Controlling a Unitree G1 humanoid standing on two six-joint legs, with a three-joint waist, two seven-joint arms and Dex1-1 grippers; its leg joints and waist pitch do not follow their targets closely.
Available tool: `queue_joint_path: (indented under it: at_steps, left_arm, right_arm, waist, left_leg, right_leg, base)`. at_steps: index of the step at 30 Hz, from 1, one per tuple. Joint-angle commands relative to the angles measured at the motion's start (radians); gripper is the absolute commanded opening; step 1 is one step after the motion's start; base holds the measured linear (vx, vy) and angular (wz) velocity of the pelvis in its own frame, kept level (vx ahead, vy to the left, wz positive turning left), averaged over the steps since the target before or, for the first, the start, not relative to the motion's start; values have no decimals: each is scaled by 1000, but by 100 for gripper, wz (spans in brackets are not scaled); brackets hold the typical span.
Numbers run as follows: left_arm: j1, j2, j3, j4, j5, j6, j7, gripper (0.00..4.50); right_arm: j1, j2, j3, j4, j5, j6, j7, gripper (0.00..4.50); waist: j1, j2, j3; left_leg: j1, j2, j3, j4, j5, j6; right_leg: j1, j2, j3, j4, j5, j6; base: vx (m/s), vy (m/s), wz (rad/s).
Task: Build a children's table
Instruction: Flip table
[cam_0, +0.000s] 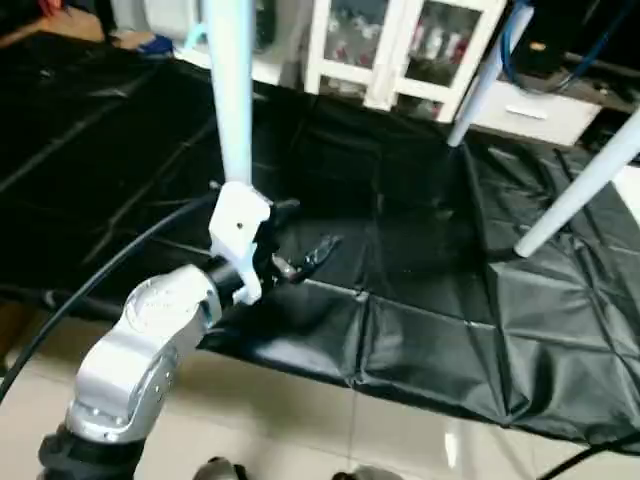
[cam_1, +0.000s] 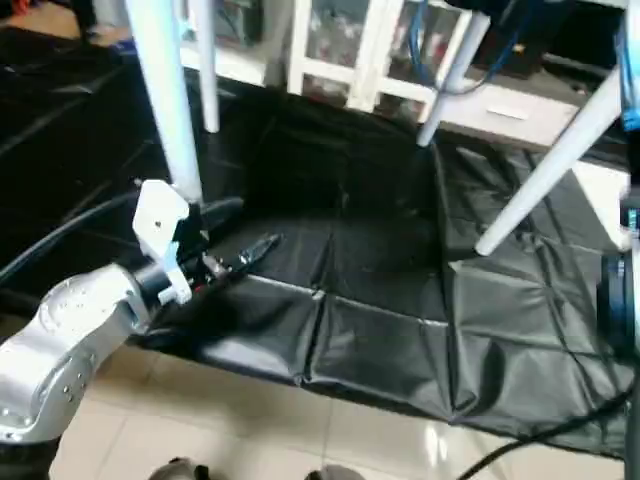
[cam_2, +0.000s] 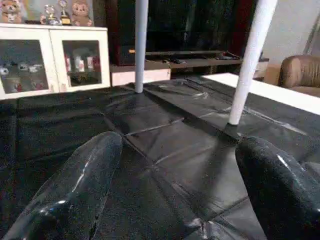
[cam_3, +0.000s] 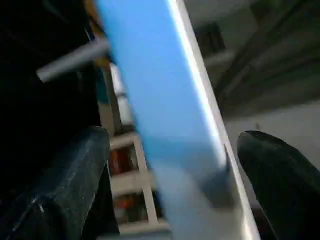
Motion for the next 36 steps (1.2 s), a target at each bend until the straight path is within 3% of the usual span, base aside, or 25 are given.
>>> queue_joint_path:
  at_steps: [1, 2, 3, 4, 5, 6, 10, 14, 15, 16, 18, 19, 20, 21, 22, 23, 24, 25, 27, 28, 31, 33, 34, 36]
  left_arm:
    - [-13, 2, -16, 3, 5, -2, -17, 407]
    - [-13, 3, -16, 4, 4, -2, -18, 407]
    - [-15, 5, -17, 7, 4, -4, -22, 407]
    - [-16, 5, -16, 9, 4, -5, -24, 407]
    - [-17, 5, -16, 11, 3, -6, -25, 407]
    - [-19, 7, -20, 17, 3, -9, -31, 407]
    - [-23, 4, -18, 17, 1, -7, -37, 407]
    - [-21, 4, -11, 16, -6, -5, -38, 407]
    - [-19, 5, -9, 16, -7, -5, -40, 407]
    - [-12, 10, 3, 18, -4, -3, -35, 407]
    - [-2, 13, 14, 15, -4, -1, -29, 407]
    - [3, 15, 19, 14, -3, 0, -26, 407]
    - [6, 16, 22, 13, -2, 0, -25, 407]
    - [14, 22, 23, 14, 0, 0, -27, 407]
    - [14, 22, 23, 14, 0, 0, -27, 407]
    - [19, 27, 22, 18, 4, -2, -30, 407]
    - [21, 30, 19, 26, 10, -6, -32, 407]
    - [20, 28, 19, 30, 12, -7, -31, 407]
    - [17, 24, 20, 39, 16, -11, -27, 407]
    - [15, 13, 17, 45, 21, -13, -15, 407]
    - [11, 0, 4, 50, 25, -15, -9, 407]
    - [4, -12, -8, 55, 28, -21, -9, 407]
    - [-6, -23, -9, 61, 28, -22, -2, 407]
    - [-22, -38, -5, 71, 27, -26, 10, 407]
  right_arm:
    - [24, 15, -82, -86, 85, 11, 19, 439]
    - [27, 20, -91, -95, 98, 11, 19, 439]
    - [43, 54, -142, -148, 184, 39, 27, 439]
    - [48, 69, -165, -170, 224, 60, 32, 439]
    - [52, 79, -180, -185, 250, 75, 35, 439]
    - [75, 107, -227, -232, 341, 143, 51, 439]
    - [148, 136, -285, -363, 526, 282, 75, 439]
    - [201, 151, -312, -449, 659, 362, 54, 439]
    - [223, 165, -332, -474, 709, 392, 32, 439]
    - [329, 176, -367, -536, 777, 459, 5, 439]
    - [427, 181, -396, -596, 823, 531, -8, 439]
    - [492, 173, -395, -624, 805, 542, 2, 439]
    - [532, 167, -393, -641, 792, 547, 9, 439]
    - [627, 155, -391, -668, 773, 570, 22, 439]
    - [627, 155, -391, -668, 773, 570, 22, 439]
    - [701, 153, -382, -668, 714, 551, 18, 439]
    - [794, 155, -365, -636, 620, 522, -20, 439]
    - [821, 158, -355, -607, 565, 492, -51, 439]
    - [838, 179, -352, -548, 495, 464, -149, 439]
    - [827, 246, -408, -463, 442, 399, -294, 439]
    - [823, 318, -491, -380, 388, 322, -491, 439]
    - [841, 336, -519, -342, 354, 262, -595, 439]
    - [844, 339, -527, -323, 341, 243, -634, 439]
    - [837, 343, -536, -281, 332, 212, -664, 439]
  waist:
    - [-3, 25, -81]
    - [-3, 25, -79]
    - [-6, 32, -74]
    - [-5, 31, -73]
    - [-6, 37, -74]
    - [-7, 37, -76]
    - [-2, 47, -76]
    - [-1, 46, -78]
    - [-3, 39, -77]
    - [5, 45, -74]
    - [4, 47, -71]
    - [2, 43, -68]
    - [4, 41, -73]
    - [-1, 43, -75]
    - [3, 45, -76]
    - [0, 43, -78]
    - [1, 49, -75]
    - [0, 49, -74]
    - [-10, 44, -76]
    - [-14, 45, -78]
    - [-27, 51, -80]
    - [-33, 50, -79]
    - [-34, 55, -79]
    - [-41, 52, -79]
  left_leg:
    - [42, 43, -26, -83, -225, -40]
    - [44, 43, -26, -85, -243, -40]
    - [49, 40, -27, -87, -292, -44]
    - [53, 41, -27, -88, -313, -47]
    - [53, 41, -32, -88, -324, -54]
    - [56, 40, -31, -91, -322, -51]
    - [61, 39, -32, -92, -315, -51]
    - [58, 37, -36, -93, -309, -58]
    - [56, 36, -35, -94, -297, -55]
    - [63, 37, -34, -95, -299, -56]
    - [64, 36, -35, -100, -313, -62]
    - [70, 36, -40, -104, -364, -76]
    - [73, 36, -43, -104, -371, -86]
    - [66, 34, -45, -105, -351, -84]
    - [66, 36, -45, -107, -342, -83]
    - [59, 35, -46, -106, -327, -78]
    - [59, 36, -44, -107, -324, -79]
    - [64, 34, -43, -106, -338, -79]
    - [61, 31, -47, -103, -355, -83]
    - [56, 29, -49, -103, -335, -83]
    - [57, 24, -50, -102, -353, -79]
    - [67, 22, -45, -98, -368, -75]
    - [68, 21, -46, -98, -372, -75]
    - [63, 19, -45, -98, -384, -67]
  right_leg:
    - [48, -59, 42, -68, -146, -205]
    - [45, -59, 42, -72, -171, -204]
    - [43, -59, 41, -79, -235, -198]
    - [42, -60, 41, -83, -263, -189]
    - [43, -60, 40, -80, -279, -186]
    - [44, -58, 41, -85, -281, -175]
    - [41, -57, 40, -90, -290, -170]
    - [43, -62, 37, -92, -334, -155]
    - [45, -61, 37, -95, -338, -149]
    - [39, -63, 40, -101, -353, -136]
    - [40, -59, 38, -105, -368, -125]
    - [39, -59, 33, -110, -428, -112]
    - [42, -64, 34, -114, -450, -99]
    - [47, -66, 35, -110, -436, -103]
    - [49, -67, 35, -112, -429, -101]
    - [51, -68, 36, -108, -413, -101]
    - [48, -71, 37, -114, -421, -97]
    - [43, -70, 37, -118, -437, -98]
    - [46, -73, 32, -122, -489, -94]
    - [47, -74, 29, -120, -491, -92]
    - [45, -70, 23, -126, -514, -82]
    - [33, -66, 25, -131, -519, -74]
    - [35, -65, 24, -131, -516, -73]
    - [38, -61, 21, -132, -513, -62]
  base:
    - [0, 0, 0]
    - [0, 0, 0]
    - [0, 0, 0]
    - [0, 0, 0]
    - [0, 0, 0]
    - [0, 0, 0]
    - [0, 0, 0]
    - [0, 0, 0]
    - [0, 0, 0]
    - [0, 0, 0]
    - [0, 0, 0]
    - [0, 0, 0]
    - [0, 0, 0]
    - [0, 0, 0]
    - [0, 0, 0]
    - [0, 0, 0]
    - [0, 0, 0]
    - [0, 0, 0]
    - [0, 0, 0]
    - [0, 0, 0]
    - [0, 0, 0]
    - [0, 0, 0]
    - [0, 0, 0]
    - [0, 0, 0]
